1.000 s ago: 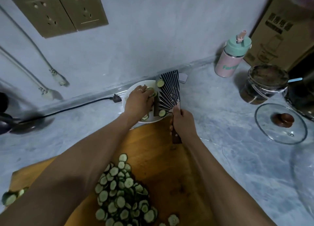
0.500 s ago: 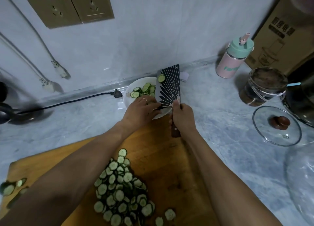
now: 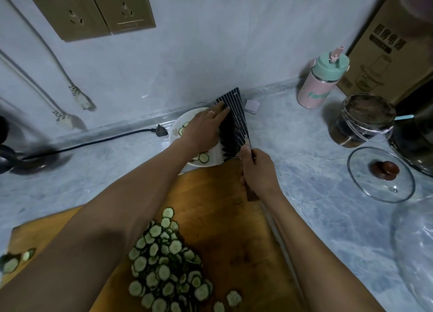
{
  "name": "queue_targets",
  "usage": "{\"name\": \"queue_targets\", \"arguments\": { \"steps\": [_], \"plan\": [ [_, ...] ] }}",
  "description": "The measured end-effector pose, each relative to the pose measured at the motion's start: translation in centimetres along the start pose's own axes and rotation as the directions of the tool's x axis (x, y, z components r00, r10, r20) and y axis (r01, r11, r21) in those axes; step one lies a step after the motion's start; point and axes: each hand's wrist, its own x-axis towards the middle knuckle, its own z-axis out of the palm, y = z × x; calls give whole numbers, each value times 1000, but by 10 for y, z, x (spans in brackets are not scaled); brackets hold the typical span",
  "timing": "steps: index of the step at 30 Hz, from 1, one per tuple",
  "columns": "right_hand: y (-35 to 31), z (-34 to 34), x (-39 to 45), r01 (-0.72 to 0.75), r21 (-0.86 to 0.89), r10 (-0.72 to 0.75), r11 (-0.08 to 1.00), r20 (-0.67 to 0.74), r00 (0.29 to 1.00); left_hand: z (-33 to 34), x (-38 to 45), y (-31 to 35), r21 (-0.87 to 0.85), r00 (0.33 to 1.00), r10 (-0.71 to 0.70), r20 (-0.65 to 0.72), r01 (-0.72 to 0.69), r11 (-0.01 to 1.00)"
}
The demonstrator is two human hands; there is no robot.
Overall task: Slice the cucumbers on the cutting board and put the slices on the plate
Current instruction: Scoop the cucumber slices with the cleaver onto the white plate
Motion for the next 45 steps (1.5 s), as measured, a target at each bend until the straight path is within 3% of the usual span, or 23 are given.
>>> {"name": "queue_targets", "arguments": {
  "steps": [6,8,10,12,14,16,18,23,28,32,36,45],
  "plan": [
    [-4,-21,-3,-19,-47,20,999,32,999,13,-23,-12,150,993,-117,35,110,982],
    [-8,-25,-5,-43,-25,44,999,28,999,12,-41,-7,17,987,-153,-58,154,988],
    [-13,-28,-9,-54,8,54,998,22,998,13,-64,4,-197,919,-298,-257,252,948],
    [-18,-31,-13,-73,41,72,996,20,997,16,-86,13,-341,783,-543,-302,443,829],
    [-22,-34,-19,-110,86,109,990,22,994,18,-99,16,-453,664,-734,-144,615,646],
    [-25,-38,-26,-134,126,132,983,28,991,17,-101,15,-605,564,-822,70,679,415],
    [-28,-42,-35,-149,161,146,976,29,989,12,-97,11,-696,522,-825,217,676,244],
    [-29,-56,-57,-203,275,194,940,61,979,30,-81,-24,-787,508,-784,356,616,42],
    [-24,-80,-85,-179,338,168,924,63,984,-9,-107,30,-869,516,-803,296,494,-3],
    [-18,-95,-109,-169,403,151,900,76,986,1,-143,58,-879,520,-806,282,476,0],
    [-4,-107,-136,-168,379,132,910,119,984,12,-182,79,-886,531,-776,341,458,-76],
    [24,-111,-182,-141,231,89,963,221,971,5,-202,87,-751,511,-780,362,655,81]
  ]
}}
